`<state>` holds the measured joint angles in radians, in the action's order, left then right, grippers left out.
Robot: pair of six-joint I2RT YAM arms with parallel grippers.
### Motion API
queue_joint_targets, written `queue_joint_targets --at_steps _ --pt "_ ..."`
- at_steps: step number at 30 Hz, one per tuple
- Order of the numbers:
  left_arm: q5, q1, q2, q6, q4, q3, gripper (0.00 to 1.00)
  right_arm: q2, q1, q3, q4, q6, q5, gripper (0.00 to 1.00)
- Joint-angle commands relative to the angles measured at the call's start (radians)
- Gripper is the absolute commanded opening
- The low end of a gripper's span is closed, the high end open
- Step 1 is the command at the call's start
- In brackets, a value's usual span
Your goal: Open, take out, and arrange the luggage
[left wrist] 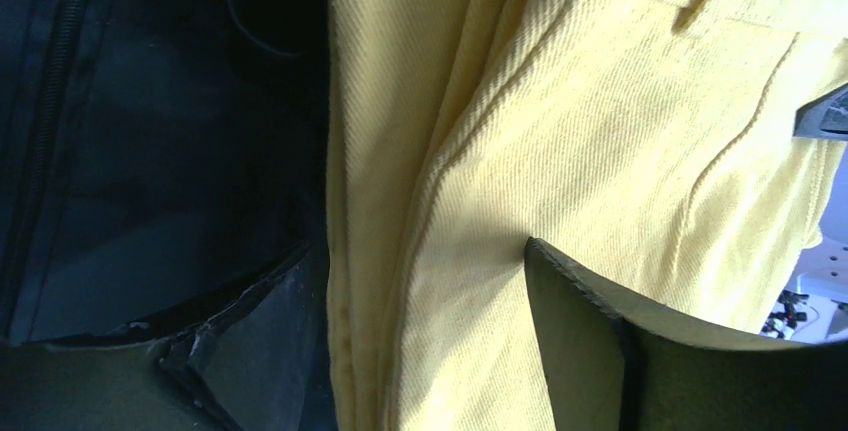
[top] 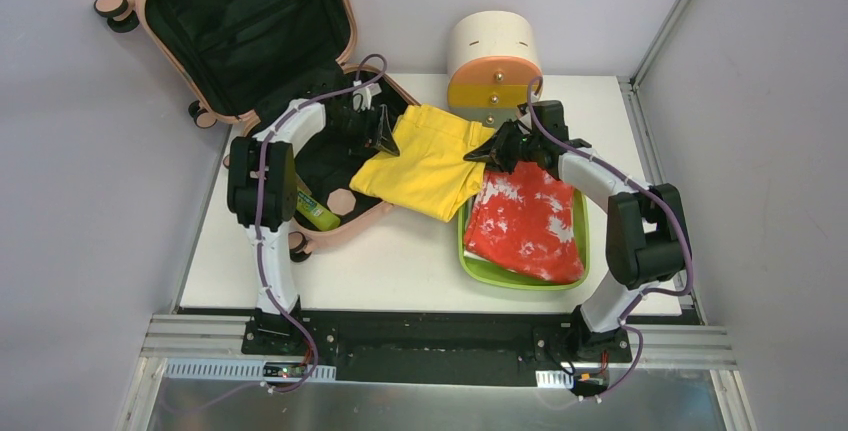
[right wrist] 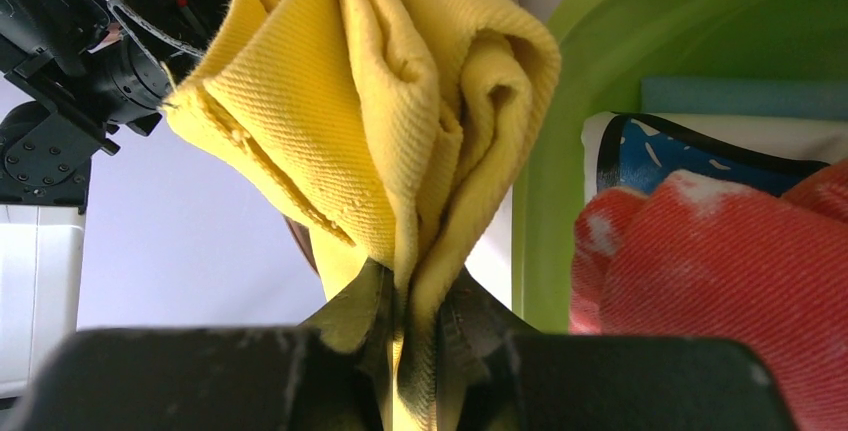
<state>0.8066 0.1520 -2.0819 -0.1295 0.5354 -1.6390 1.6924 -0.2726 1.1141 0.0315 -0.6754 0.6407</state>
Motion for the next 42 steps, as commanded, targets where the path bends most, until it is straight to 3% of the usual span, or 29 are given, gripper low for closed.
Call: queue_joint_targets --at_steps 1,4,10,16,26,27,34,37,42 --pt "0.088 0.011 -0.017 -0.033 -0.006 -0.049 0.67 -0.014 0.027 -0.007 -0.021 0.037 -0.031 0.00" --pt "0.087 0.011 0.003 -0.038 -0.008 -0.035 0.51 -0.023 0.026 -0.006 -0.014 0.043 -0.031 0.00" --pt "0.038 -0.002 0.073 -0.105 -0.008 -0.024 0.02 -0.047 0.024 0.015 0.038 0.056 -0.063 0.00" --pt "-0.080 0.029 0.198 -0.143 -0.009 0.019 0.00 -0.062 -0.006 0.126 0.172 0.071 -0.122 0.00" --pt "-0.245 0.095 0.399 -0.213 -0.008 0.143 0.00 -0.147 -0.029 0.289 0.533 0.080 -0.259 0.00" --pt "-0.273 0.111 0.409 -0.220 -0.009 0.157 0.01 -0.155 -0.021 0.290 0.552 0.095 -0.268 0.00" --pt "-0.369 0.139 0.407 -0.245 -0.009 0.198 0.50 -0.046 0.018 0.359 0.612 0.247 -0.231 0.00" --pt "-0.363 0.139 0.411 -0.204 -0.009 0.178 0.66 0.029 0.033 0.421 0.675 0.306 -0.262 0.00" --pt "-0.337 0.133 0.399 -0.164 -0.009 0.139 0.76 0.087 0.053 0.441 0.676 0.356 -0.304 0.00"
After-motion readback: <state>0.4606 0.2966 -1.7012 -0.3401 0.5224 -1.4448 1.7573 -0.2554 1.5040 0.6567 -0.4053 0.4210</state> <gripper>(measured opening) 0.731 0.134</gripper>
